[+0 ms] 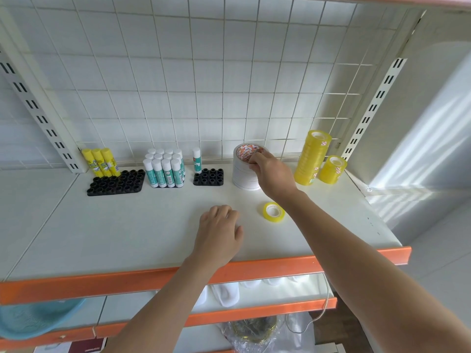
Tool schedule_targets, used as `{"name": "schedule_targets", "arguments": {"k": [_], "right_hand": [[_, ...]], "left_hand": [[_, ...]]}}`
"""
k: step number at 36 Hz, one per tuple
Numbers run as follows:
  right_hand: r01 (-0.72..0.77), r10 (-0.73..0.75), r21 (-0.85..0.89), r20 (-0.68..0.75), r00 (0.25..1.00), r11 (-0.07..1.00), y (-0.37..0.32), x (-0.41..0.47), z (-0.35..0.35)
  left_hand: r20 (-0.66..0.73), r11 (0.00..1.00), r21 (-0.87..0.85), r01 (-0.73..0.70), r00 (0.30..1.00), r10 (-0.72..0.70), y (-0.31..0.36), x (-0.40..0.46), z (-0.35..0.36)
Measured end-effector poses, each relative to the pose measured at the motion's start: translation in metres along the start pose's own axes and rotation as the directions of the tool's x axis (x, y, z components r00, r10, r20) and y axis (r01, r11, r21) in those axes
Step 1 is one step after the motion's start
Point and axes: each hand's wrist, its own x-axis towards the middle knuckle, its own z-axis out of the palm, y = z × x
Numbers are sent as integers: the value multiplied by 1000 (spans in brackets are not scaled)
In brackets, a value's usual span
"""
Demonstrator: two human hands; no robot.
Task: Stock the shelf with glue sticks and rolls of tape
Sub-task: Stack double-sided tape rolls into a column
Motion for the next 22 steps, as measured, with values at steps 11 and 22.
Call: {"name": "schedule_targets", "arguments": {"k": [11, 22], "right_hand": [[15, 7, 126, -177, 984, 992, 5, -33, 4], [-72, 77, 95, -48, 996, 993, 37, -108, 16]], "left_hand": [[-14, 1000, -5, -6, 1000, 6, -1, 0, 2], [-13, 1000, 21, -12, 1000, 12, -1, 1, 2]]}}
